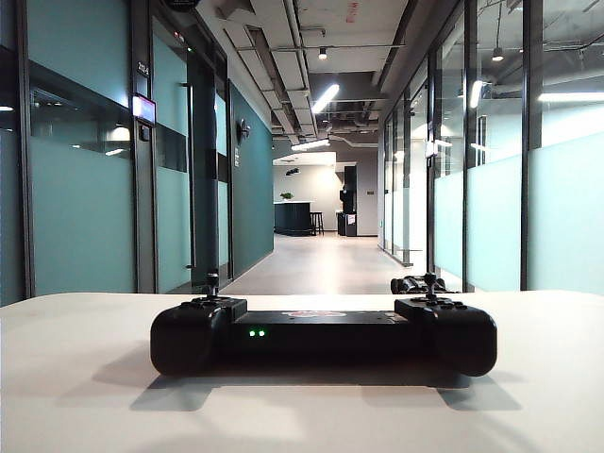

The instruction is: Push the left joystick on the remote control sitting on the white table forward to make the robot dog walk in a straight line until it approaches the door.

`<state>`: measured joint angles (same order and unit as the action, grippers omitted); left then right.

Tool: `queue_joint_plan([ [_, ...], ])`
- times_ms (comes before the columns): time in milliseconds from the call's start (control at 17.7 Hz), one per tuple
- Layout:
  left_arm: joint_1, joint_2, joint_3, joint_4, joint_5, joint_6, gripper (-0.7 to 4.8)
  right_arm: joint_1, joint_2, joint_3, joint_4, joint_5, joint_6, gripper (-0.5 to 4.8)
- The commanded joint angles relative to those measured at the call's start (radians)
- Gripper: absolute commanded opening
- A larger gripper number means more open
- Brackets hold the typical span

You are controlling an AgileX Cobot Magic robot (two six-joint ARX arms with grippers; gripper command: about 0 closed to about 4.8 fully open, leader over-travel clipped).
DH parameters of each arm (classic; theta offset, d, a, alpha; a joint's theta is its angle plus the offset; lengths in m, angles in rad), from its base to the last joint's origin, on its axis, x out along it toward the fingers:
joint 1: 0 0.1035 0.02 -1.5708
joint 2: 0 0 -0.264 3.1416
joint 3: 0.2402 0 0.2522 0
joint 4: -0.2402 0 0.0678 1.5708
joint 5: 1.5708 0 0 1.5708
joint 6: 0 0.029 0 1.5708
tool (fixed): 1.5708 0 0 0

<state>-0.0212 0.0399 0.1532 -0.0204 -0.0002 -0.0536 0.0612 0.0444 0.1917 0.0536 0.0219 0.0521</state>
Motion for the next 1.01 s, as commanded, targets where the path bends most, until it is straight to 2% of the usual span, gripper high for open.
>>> queue_joint_plan([
  [56, -0.011, 0.116, 0.093, -0.014, 0.096, -0.033, -0.06, 0.007, 0.11, 0.101, -0.044, -0.093, 0.001, -0.06],
  [169, -0.035, 0.217, 0.156, -0.015, 0.156, -0.033, -0.06, 0.024, 0.201, 0.18, -0.101, -0.135, 0.006, -0.06],
  [451, -0.164, 0.43, 0.288, -0.008, 0.162, -0.033, -0.06, 0.128, 0.43, 0.373, -0.251, -0.135, 0.009, -0.06],
  [564, -0.237, 0.509, 0.346, -0.023, 0.176, -0.033, -0.06, 0.188, 0.507, 0.429, -0.273, -0.128, 0.053, -0.06],
  [789, -0.324, 0.653, 0.476, -0.154, 0.225, -0.033, -0.05, 0.294, 0.642, 0.513, -0.348, -0.128, 0.132, -0.06],
  [1015, -0.371, 0.782, 0.607, -0.273, 0.252, -0.033, -0.06, 0.376, 0.756, 0.583, -0.457, -0.125, 0.3, -0.06],
])
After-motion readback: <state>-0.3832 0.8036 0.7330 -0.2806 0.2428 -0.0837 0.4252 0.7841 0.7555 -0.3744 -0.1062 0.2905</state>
